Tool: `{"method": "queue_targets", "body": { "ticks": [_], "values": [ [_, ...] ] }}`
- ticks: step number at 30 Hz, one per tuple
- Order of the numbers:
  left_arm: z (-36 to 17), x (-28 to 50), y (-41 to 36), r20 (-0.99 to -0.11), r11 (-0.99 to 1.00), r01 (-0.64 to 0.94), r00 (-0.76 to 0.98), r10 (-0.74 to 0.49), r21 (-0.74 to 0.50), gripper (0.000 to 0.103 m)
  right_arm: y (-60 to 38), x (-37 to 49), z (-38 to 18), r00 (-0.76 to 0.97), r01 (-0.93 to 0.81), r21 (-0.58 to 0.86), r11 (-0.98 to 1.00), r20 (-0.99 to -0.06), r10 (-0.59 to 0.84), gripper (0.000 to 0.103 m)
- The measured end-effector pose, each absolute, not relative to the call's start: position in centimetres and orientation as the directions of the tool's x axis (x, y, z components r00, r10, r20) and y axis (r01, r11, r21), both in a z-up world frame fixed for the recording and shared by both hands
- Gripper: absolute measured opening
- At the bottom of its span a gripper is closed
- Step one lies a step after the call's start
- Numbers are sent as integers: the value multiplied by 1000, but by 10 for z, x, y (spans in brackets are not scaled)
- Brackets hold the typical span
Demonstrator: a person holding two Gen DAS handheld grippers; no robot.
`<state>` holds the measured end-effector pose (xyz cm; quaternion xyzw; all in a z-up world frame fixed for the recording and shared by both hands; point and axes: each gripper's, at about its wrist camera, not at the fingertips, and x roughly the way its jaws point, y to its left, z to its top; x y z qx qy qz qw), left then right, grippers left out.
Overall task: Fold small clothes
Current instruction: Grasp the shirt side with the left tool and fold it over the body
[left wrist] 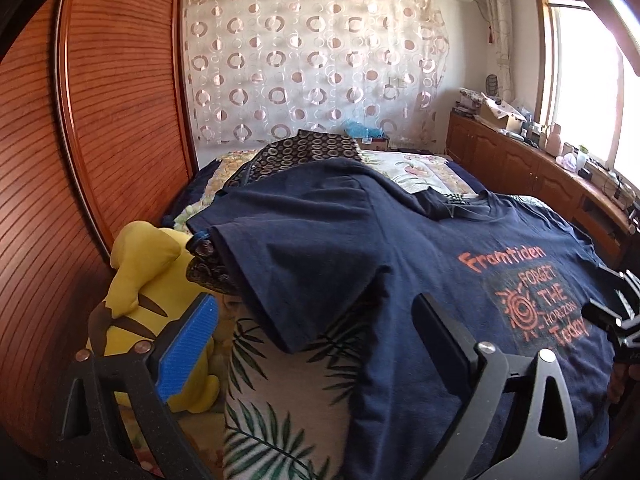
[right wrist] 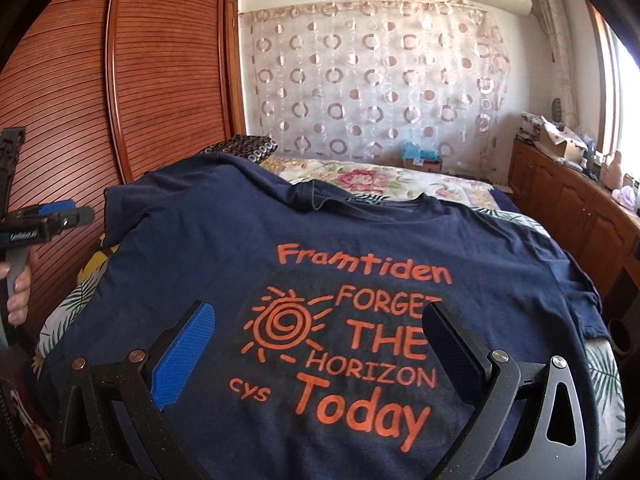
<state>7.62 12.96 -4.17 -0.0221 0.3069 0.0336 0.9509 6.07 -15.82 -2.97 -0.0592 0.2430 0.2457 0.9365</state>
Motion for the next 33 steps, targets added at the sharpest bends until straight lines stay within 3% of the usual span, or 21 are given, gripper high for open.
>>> {"method": "queue_targets", "body": {
  "ticks": [6,10,15,19,31,33],
  "values": [
    [-48,100,166,-622,991,-117,781,52,-64,75,-163,64,-26,727,-515,9,857,-525,442,103],
    [-55,117,185,-648,986,-135,760,42,-94,54,-162,63,-25,717,-526,10,850,-532,450,103],
    [-57,129,200,-643,981,-141,766,22,-134,44,-161,66,-29,703,-534,9,846,-551,450,103],
    [-59,131,202,-647,979,-126,762,-7,-160,30,-159,70,-27,709,-533,1,846,-546,447,103],
    [-72,118,181,-677,984,-77,734,-52,-159,29,-151,74,-31,712,-534,-4,845,-541,448,103],
    [-69,117,178,-677,987,-64,735,-52,-146,20,-151,73,-31,711,-534,0,846,-542,448,103]
  ]
}}
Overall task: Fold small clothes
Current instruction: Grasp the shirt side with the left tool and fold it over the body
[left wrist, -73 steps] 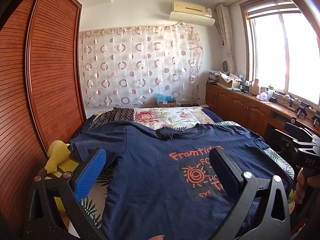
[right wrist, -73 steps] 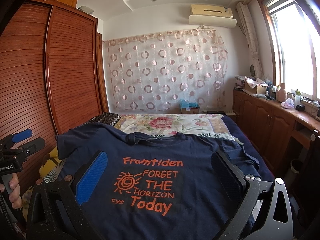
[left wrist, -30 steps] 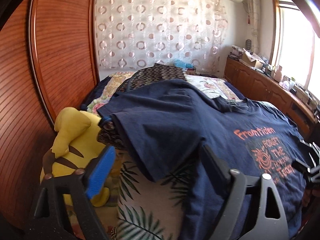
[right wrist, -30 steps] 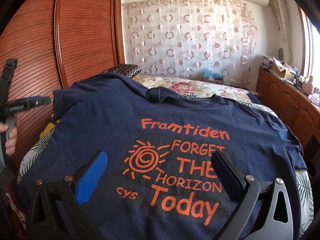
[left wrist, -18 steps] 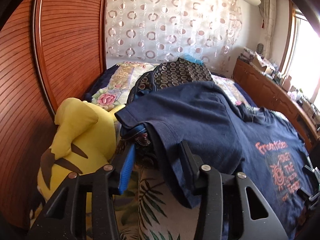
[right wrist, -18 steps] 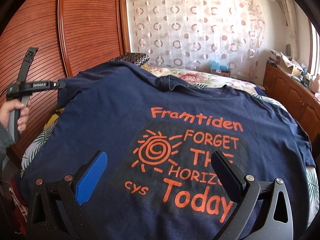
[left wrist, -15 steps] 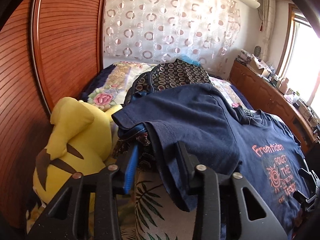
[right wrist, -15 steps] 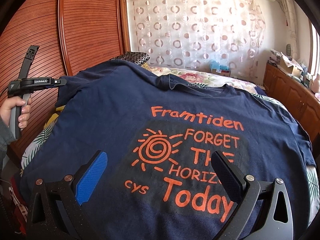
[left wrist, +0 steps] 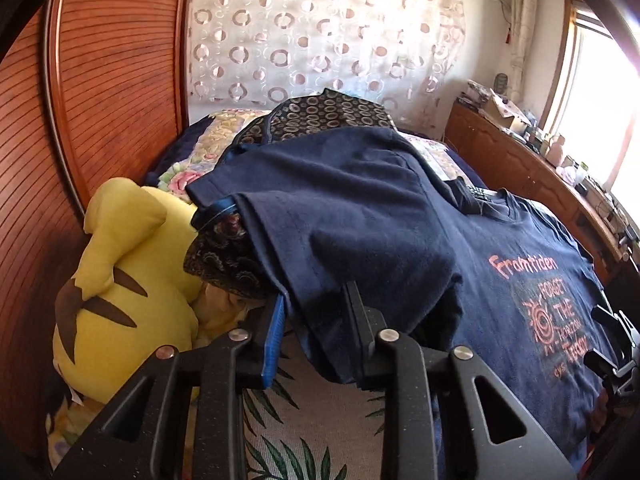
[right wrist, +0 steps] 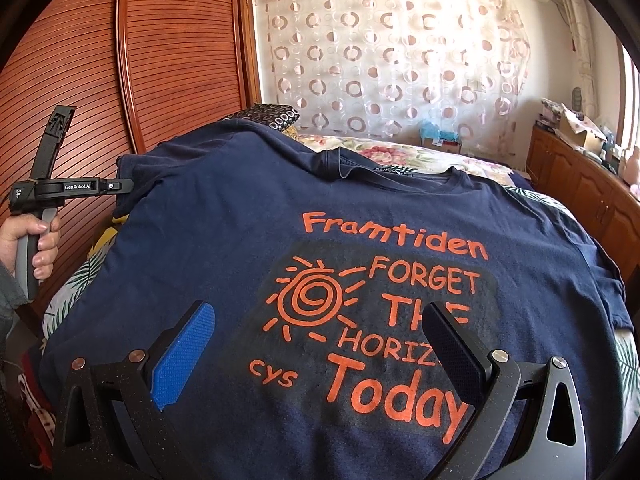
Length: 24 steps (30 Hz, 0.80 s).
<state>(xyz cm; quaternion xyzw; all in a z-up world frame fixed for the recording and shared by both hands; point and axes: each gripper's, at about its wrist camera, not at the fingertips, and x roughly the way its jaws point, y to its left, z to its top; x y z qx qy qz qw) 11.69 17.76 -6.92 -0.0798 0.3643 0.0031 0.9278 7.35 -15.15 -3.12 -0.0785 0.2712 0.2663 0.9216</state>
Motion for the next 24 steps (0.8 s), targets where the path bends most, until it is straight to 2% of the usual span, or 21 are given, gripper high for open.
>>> {"method": "queue_targets", "body": {
  "ticks": [1,4,15,19,24],
  "values": [
    [-67,116,175,-679,990,-64,733,-39,-126,10,-152,73,-32,710,-533,2,846,-542,449,103],
    [-54,106,170,-649,993,-58,760,-21,-100,3,-152,74,-32,707,-531,8,847,-546,449,103],
    [-1,124,141,-560,998,4,827,-37,-60,3,-155,76,-34,705,-529,21,848,-546,453,103],
    [16,143,110,-540,996,80,837,-93,-47,3,-158,76,-34,706,-524,32,851,-542,455,103],
    [23,155,64,-554,980,197,814,-174,-19,3,-168,75,-32,718,-506,57,860,-525,457,103]
  ]
}}
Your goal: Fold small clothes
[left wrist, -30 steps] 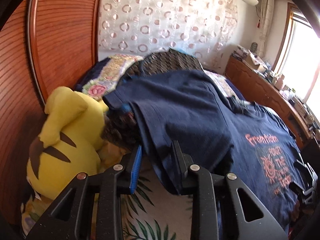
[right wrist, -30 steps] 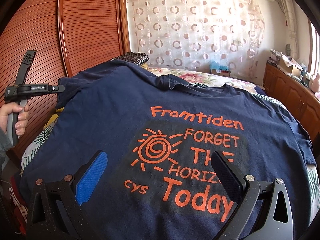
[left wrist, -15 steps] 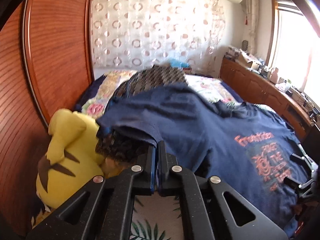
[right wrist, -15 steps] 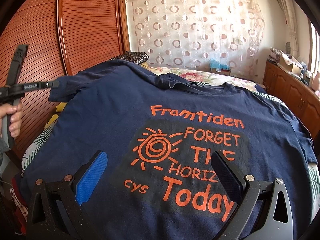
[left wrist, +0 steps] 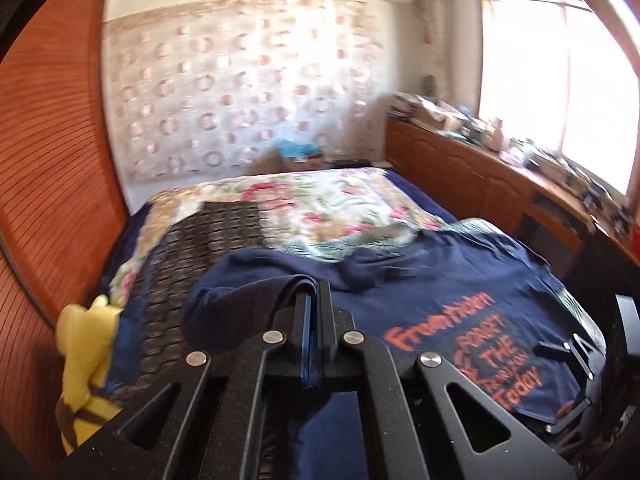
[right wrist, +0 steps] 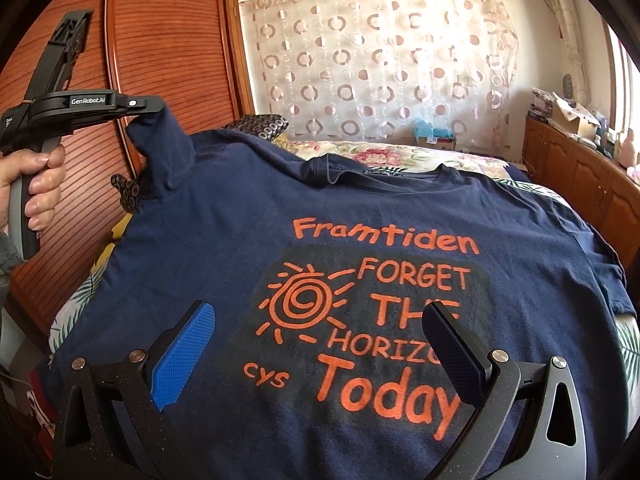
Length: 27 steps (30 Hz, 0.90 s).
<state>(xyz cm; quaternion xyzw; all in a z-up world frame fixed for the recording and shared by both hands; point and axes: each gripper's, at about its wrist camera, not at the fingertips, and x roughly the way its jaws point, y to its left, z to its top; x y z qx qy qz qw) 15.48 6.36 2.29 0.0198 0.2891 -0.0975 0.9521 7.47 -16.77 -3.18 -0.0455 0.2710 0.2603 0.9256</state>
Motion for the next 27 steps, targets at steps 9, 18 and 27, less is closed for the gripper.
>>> {"method": "queue_targets", "body": {
  "ticks": [9,18,27],
  "values": [
    [13,135,37,-573,969,245,795,-198,5,38,-196,77,-30,736,-454,90,887,-523,430,103],
    [12,96,69,-505,986,167,849,-157,-25,79,-199,82,-21,744,-454,94,886,-507,435,103],
    [-5,64,83,-450,998,55,891,-56,-14,79,-171,105,-5,735,-538,44,842,-465,494,103]
  ]
}}
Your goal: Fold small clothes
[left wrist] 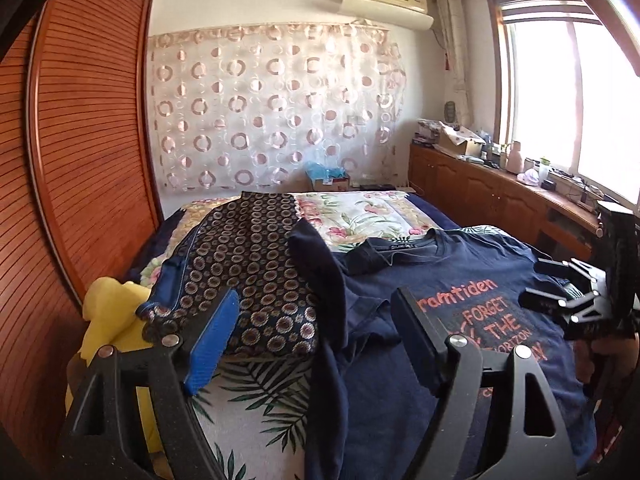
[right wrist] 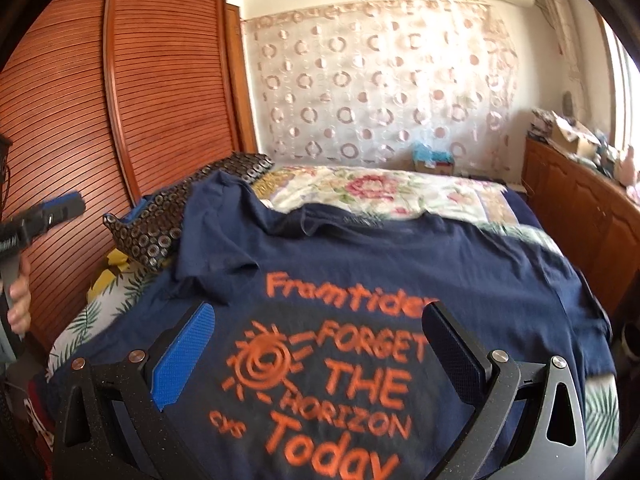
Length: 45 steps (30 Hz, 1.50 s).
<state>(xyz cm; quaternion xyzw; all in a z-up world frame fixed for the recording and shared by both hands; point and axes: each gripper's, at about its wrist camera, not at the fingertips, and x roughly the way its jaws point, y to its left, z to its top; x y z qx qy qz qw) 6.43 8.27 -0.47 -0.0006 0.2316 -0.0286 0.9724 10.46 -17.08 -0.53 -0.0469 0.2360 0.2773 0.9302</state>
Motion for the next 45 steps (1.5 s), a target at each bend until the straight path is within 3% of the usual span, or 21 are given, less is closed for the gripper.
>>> {"method": "queue_targets", "body": {
  "ticks": [6,11,14,17,21,24,28,30,36,40,42,43,45],
  "values": [
    [-12,58,89,-463,999,27,885,-42,-39,79,-131,124,2,731,-591,-5,806,-426,533,99],
    [-21,51,94,-475,999,5,879,-27,-47,79,-90,150,-6,642,-673,35,739,-468,607,95],
    [-25,50,99,-484,998,-4,875,-24,-56,79,-60,172,-17,563,-713,81,696,-524,639,82],
    [-31,48,103,-492,998,-12,870,-22,-65,79,-35,191,-28,509,-738,102,667,-564,650,59],
    [-38,45,107,-500,997,-17,866,-20,-70,79,-6,215,-44,446,-757,137,639,-606,658,49],
    [-42,44,110,-506,997,-17,862,-24,-76,79,7,235,-53,407,-769,155,620,-630,662,36],
    [-44,44,110,-509,997,-15,860,-27,-78,79,19,256,-54,394,-778,119,616,-672,627,9],
    [-45,43,109,-511,997,-13,859,-29,-78,79,20,267,-54,393,-781,109,615,-679,620,3],
    [-48,42,109,-518,996,-12,855,-35,-87,79,7,306,-26,509,-719,49,693,-643,572,3],
    [-50,44,107,-523,996,-9,851,-37,-85,79,4,346,-8,646,-598,-70,798,-631,429,3],
    [-51,44,105,-524,997,-4,851,-40,-83,79,6,361,-3,666,-569,-85,818,-630,399,24],
    [-51,44,104,-525,997,-1,850,-42,-81,79,9,365,-4,658,-573,-81,816,-640,398,40],
    [-52,46,102,-528,997,4,848,-44,-78,79,13,364,-5,640,-590,-77,804,-652,407,44]
  ]
}}
